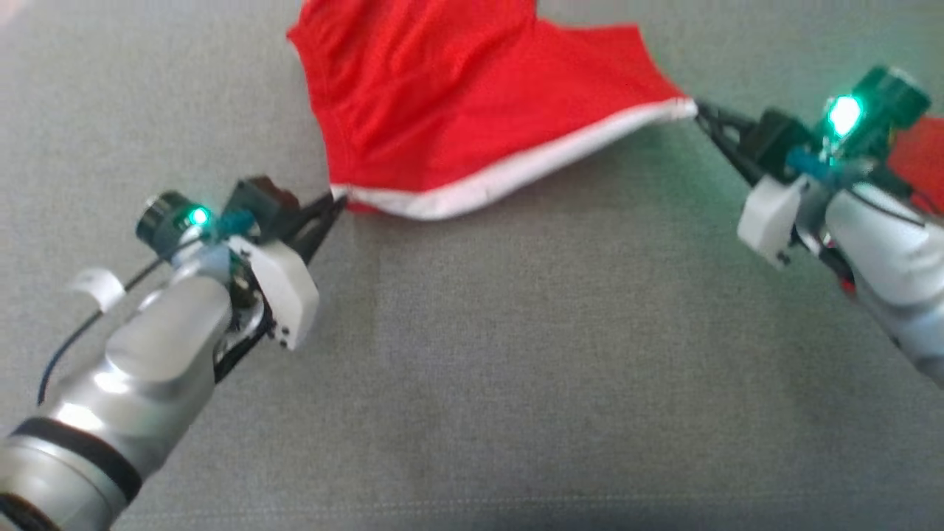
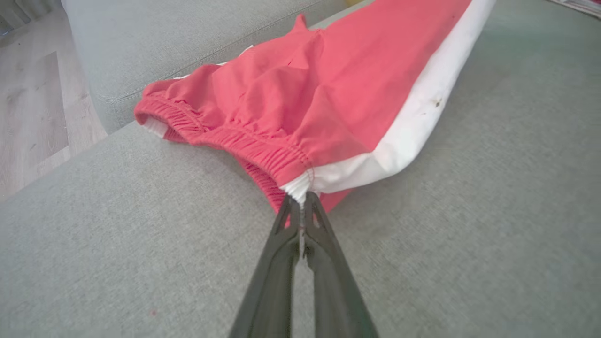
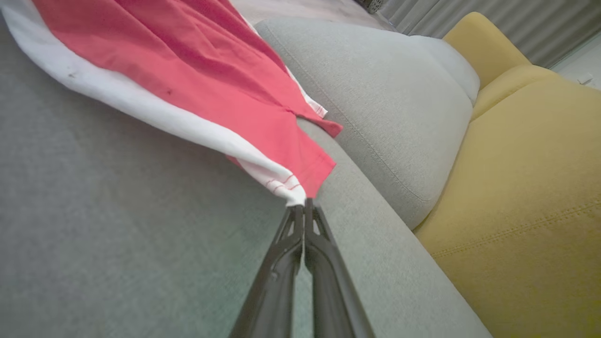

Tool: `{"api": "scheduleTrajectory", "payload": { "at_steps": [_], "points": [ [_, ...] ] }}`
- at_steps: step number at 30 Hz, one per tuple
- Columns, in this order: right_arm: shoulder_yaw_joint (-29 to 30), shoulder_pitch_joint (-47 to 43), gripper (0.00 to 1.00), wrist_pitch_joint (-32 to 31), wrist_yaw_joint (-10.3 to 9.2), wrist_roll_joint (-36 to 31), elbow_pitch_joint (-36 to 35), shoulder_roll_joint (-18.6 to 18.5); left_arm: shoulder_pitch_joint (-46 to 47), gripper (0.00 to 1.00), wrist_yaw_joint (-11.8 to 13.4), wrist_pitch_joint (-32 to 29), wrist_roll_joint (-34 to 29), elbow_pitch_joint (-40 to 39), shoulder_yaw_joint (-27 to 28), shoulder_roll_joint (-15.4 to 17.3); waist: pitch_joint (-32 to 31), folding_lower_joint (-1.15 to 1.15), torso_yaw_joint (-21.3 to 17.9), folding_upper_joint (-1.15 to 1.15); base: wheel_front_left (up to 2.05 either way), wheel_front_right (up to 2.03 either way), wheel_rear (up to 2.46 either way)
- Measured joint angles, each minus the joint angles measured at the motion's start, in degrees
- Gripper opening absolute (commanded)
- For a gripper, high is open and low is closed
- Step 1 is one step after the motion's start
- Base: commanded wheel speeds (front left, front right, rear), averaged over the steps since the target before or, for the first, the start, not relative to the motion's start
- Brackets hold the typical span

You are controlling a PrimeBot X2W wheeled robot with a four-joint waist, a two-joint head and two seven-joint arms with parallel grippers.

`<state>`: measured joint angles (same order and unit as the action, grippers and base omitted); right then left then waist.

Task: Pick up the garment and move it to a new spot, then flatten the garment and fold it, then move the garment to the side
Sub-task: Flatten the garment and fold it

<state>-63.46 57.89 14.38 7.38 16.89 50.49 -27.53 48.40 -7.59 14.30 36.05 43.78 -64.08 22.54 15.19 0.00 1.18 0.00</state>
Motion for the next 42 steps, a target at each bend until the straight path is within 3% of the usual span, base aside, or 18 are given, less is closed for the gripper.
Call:
{"api": "scheduleTrajectory", "payload": {
  "at_steps": [7, 25, 34, 42],
  "points": [
    [-8.7, -2.6, 0.0, 0.0, 0.0, 6.2, -2.7, -4.2, -2.8, 0.0, 0.0, 0.0, 0.0, 0.1, -2.0, 0.1, -4.3, 0.0, -0.3, 0.0, 0.0, 0.0, 0.0],
    [-10.4, -14.6, 0.0, -7.3, 0.0, 7.3, -21.6, -18.1, -15.9, 0.0, 0.3, 0.0, 1.4, -7.0, -2.2, 1.4, -13.8, 0.0, -1.2, 0.0, 0.0, 0.0, 0.0],
    [-10.6, -19.7, 0.0, -11.4, 0.0, 8.3, -33.7, -26.6, -22.7, 0.0, 1.6, -2.7, 3.5, -17.1, -4.0, 5.3, -17.4, 0.0, -0.9, 0.0, 0.0, 0.0, 0.0],
    [-10.7, -23.0, 0.0, -16.6, 0.0, 10.5, -44.7, -33.9, -28.0, 0.0, 4.7, -6.7, 5.2, -29.3, -5.5, 10.5, -18.5, 0.0, -1.1, 0.0, 0.0, 0.0, 0.0]
  ]
}}
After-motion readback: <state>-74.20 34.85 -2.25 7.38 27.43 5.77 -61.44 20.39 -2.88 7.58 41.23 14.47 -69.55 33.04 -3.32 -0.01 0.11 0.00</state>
